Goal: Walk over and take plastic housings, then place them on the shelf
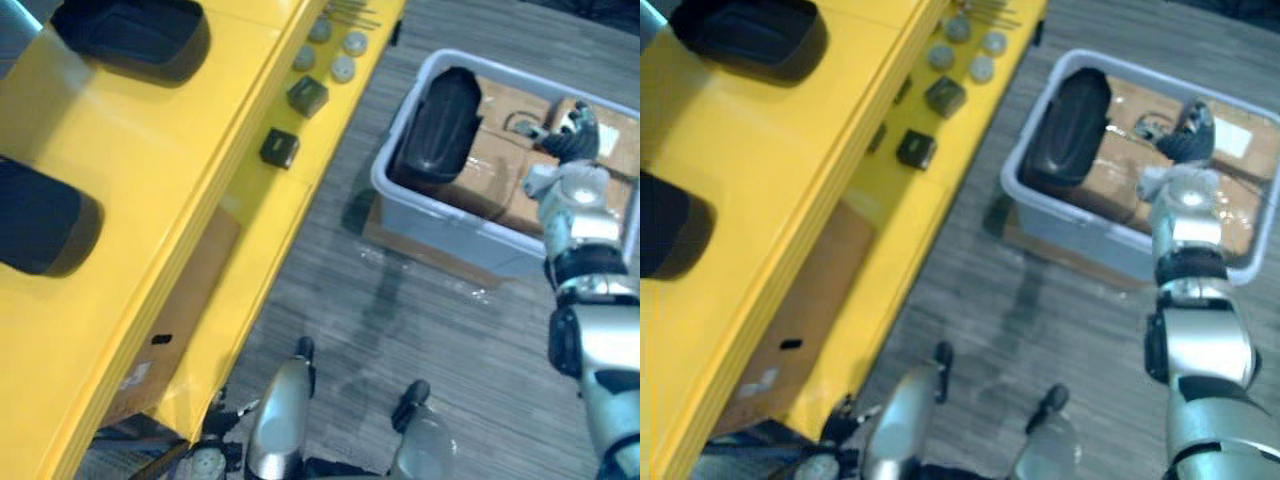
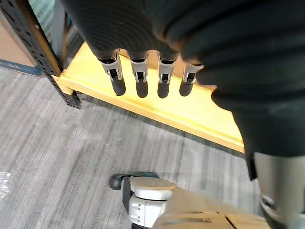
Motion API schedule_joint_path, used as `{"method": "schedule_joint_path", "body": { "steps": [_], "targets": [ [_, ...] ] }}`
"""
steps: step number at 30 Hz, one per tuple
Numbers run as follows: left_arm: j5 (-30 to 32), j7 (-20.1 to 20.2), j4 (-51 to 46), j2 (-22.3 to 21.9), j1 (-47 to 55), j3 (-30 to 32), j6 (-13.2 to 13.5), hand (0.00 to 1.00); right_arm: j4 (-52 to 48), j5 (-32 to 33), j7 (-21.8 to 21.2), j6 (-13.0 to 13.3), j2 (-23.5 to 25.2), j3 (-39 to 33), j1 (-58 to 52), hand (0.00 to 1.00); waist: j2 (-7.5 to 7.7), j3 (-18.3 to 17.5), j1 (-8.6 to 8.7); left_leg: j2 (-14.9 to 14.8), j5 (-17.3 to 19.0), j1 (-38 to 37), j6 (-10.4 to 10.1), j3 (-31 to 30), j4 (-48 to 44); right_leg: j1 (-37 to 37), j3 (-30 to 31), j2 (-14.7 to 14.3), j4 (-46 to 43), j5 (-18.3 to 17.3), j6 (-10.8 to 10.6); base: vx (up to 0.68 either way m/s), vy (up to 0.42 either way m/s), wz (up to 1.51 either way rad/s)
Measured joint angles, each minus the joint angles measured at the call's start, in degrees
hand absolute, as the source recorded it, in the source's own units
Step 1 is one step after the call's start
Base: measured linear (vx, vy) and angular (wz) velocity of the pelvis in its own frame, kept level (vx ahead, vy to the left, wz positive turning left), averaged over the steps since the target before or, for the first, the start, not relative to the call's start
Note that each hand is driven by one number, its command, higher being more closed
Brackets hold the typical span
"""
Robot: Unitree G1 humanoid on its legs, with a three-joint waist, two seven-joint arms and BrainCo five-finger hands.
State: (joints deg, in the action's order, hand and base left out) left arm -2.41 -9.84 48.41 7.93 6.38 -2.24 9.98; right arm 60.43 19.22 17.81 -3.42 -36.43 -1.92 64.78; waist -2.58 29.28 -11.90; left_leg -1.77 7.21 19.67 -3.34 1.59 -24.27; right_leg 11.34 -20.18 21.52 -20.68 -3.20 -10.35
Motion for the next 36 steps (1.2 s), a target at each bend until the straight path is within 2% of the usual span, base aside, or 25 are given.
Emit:
{"method": "schedule_joint_path", "body": {
  "steps": [4, 6, 10, 13, 16, 23, 25, 29, 33, 36],
  "targets": [
    [-2.4, 0.8, 2.1, -0.7, -0.4, -2.6, 0.7, 0.00, 2.2, 0.0, 2.4, -2.0, -2.0, 0.0, 2.8, 0.00, -2.22, 0.9, -0.17, 0.5, -0.3, 1.3, 0.1, -0.5, -0.3, 1.6, -0.2, 0.7, -1.5, -0.1, 0.2, -0.03, 0.005, 0.07],
    [-3.8, 1.7, 2.5, -0.6, -0.6, -3.1, 1.1, 0.00, 3.8, 0.0, 2.9, -2.0, -3.0, 0.1, 4.9, 0.00, -2.61, 1.1, -0.18, 0.5, -0.8, 2.9, 0.0, -0.6, -0.2, 3.2, -0.2, 0.7, -1.9, -0.2, 0.3, -0.04, -0.005, 0.04],
    [-4.5, 2.9, 4.7, -1.6, -1.9, -3.8, 1.9, 0.00, 4.4, -1.3, 6.1, -2.7, -5.9, 2.2, 6.4, 0.00, -4.87, 1.7, -0.83, 0.4, -1.4, 4.5, -0.2, -1.0, -0.3, 5.1, -0.2, 0.7, -2.8, -0.3, 0.5, -0.02, -0.004, 0.03],
    [-6.3, 3.4, 5.1, -1.6, -1.9, -5.3, 2.2, 0.00, 6.0, -2.0, 6.1, -3.4, -6.5, 3.2, 6.7, 0.00, -5.99, 1.6, -1.17, 0.4, -1.5, 5.0, -0.2, -0.9, -0.2, 5.9, -0.1, 0.7, -3.2, -0.5, 0.6, 0.00, -0.002, -0.01],
    [-6.8, 4.3, 6.6, -1.7, -1.9, -5.8, 2.6, 0.00, 6.5, -2.1, 6.0, -4.0, -6.8, 5.0, 8.0, 0.00, -6.27, 1.4, -1.16, 0.2, -1.8, 6.5, -0.4, -0.9, -0.2, 7.9, 0.1, 0.7, -4.1, -0.9, 0.9, 0.00, 0.000, 0.00],
    [-9.0, 6.2, 7.3, -1.6, -1.9, -6.8, 3.1, 0.00, 7.9, -4.4, 4.4, -3.9, -8.5, 8.8, 9.7, 0.00, -6.69, 1.1, -1.87, 0.4, -1.9, 6.9, -0.5, -0.9, -0.2, 8.6, 0.2, 0.9, -4.6, -1.1, 1.0, 0.00, 0.003, 0.01],
    [-9.1, 6.4, 7.4, -2.0, -2.0, -7.6, 3.5, 0.00, 7.9, -5.6, 4.7, -3.1, -10.4, 9.0, 9.9, 0.00, -7.91, 0.3, -3.09, 0.7, -1.9, 7.7, -0.4, -1.1, -0.4, 9.2, -0.1, 1.3, -4.8, -1.2, 0.9, 0.00, 0.020, 0.07],
    [-10.5, 7.3, 9.1, -3.4, -2.0, -8.3, 3.8, 0.00, 7.9, -6.7, 6.0, -1.4, -11.3, 12.3, 10.6, 0.00, -9.98, -1.1, -3.91, 1.2, -2.1, 8.5, -0.2, -1.3, -0.5, 9.7, -0.2, 1.8, -5.1, -1.2, 0.8, 0.00, 0.018, 0.05],
    [-11.0, 8.0, 9.2, -3.7, -2.0, -9.8, 3.8, 0.00, 7.0, -6.8, 7.7, -1.4, -13.2, 13.4, 10.7, 0.00, -11.68, -2.3, -4.69, 1.8, -2.1, 9.3, -0.2, -2.2, -0.9, 9.9, -1.2, 2.5, -5.9, -1.9, 0.6, 0.01, 0.011, 0.14],
    [-11.1, 8.9, 9.3, -3.7, -2.0, -10.3, 4.0, 0.00, 5.9, -6.8, 8.5, -1.4, -13.4, 13.5, 10.7, 0.00, -11.98, -2.5, -5.12, 1.9, -2.0, 9.7, -0.2, -2.5, -1.1, 10.0, -1.6, 2.7, -6.4, -2.3, 0.7, 0.01, 0.004, 0.07]
  ]
}}
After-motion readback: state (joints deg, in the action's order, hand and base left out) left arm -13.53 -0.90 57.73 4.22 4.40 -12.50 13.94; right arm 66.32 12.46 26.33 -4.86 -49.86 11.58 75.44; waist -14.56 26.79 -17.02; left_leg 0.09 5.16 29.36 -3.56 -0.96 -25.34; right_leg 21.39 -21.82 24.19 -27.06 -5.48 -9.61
